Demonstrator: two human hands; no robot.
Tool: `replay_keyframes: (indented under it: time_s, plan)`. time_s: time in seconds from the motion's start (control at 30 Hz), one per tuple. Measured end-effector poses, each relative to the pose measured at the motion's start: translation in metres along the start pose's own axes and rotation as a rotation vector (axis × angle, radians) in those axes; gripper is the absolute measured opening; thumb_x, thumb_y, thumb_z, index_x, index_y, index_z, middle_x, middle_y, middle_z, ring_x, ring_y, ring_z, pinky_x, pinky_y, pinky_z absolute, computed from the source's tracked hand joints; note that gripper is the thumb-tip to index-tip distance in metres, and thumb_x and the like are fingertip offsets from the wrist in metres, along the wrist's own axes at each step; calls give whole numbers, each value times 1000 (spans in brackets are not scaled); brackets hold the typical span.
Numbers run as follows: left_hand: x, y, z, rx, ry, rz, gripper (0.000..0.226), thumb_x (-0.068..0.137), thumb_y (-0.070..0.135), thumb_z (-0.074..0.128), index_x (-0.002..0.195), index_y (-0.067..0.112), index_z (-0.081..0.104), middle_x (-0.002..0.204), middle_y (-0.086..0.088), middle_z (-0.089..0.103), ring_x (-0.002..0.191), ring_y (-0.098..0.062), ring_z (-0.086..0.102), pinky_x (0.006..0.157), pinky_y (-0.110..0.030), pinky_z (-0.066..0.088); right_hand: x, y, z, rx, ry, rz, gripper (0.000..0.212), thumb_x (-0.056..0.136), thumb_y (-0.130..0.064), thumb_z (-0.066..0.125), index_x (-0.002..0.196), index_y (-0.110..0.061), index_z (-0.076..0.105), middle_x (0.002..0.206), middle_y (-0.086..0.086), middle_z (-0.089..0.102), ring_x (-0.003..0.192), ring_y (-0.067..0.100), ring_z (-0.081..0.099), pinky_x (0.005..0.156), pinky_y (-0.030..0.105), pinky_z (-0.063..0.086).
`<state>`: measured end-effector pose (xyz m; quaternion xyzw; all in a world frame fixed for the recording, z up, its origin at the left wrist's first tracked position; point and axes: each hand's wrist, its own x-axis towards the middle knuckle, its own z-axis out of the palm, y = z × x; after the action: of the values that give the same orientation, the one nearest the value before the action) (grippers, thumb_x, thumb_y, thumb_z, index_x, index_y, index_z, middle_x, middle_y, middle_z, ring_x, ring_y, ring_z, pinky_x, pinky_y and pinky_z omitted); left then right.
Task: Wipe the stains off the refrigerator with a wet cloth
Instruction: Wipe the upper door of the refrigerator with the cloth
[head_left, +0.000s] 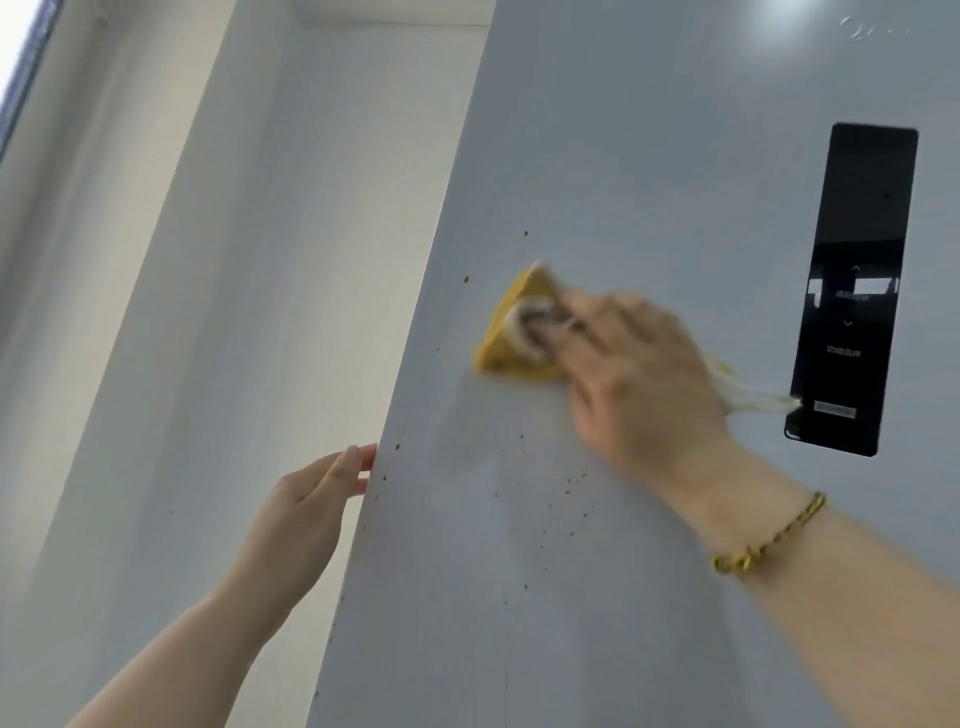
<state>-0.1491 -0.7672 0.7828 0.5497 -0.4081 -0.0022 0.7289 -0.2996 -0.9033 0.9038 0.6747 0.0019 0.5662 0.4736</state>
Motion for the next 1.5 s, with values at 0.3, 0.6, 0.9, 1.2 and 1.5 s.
replay_keyframes:
  time_s: [0.3, 0.6, 0.9, 1.2, 1.5]
  plan:
    - [1, -7, -1, -112, -20, -8, 32, 94, 34, 33, 92, 40, 64, 92, 29, 67, 88, 10, 60, 74, -22, 45, 29, -20, 18, -12, -44, 97, 41, 70, -13, 40, 101, -12, 68, 112, 14, 64, 90, 34, 55, 74, 37, 26]
    - [1, -10, 2, -200, 11, -57, 32, 95, 33, 34, 92, 36, 66, 89, 27, 68, 88, 9, 61, 77, -23, 45, 69, -10, 21, -37, -29, 376, 41, 65, -6, 46, 100, -10, 68, 111, 17, 64, 87, 41, 59, 74, 37, 27]
    - [-1, -6, -1, -264, -21, -127, 35, 97, 30, 33, 92, 31, 67, 89, 16, 72, 97, -7, 61, 85, -32, 45, 78, -18, 20, -51, -138, 66, 41, 70, -12, 39, 98, -13, 69, 108, 12, 66, 85, 33, 62, 71, 34, 23]
    - [4, -11, -8, -286, -75, -173, 31, 87, 10, 44, 93, 27, 69, 98, 11, 72, 96, -11, 65, 88, -34, 47, 31, -52, 27, 29, -173, -30, 45, 72, -13, 36, 104, -16, 67, 114, 11, 64, 92, 31, 49, 75, 36, 27]
    - [9, -20, -10, -349, -109, -163, 51, 61, 12, 37, 101, 18, 68, 102, 5, 71, 96, -13, 65, 80, -32, 47, 37, -37, 17, -18, -82, 185, 44, 73, -15, 36, 104, -15, 67, 116, 11, 64, 93, 31, 50, 72, 36, 25]
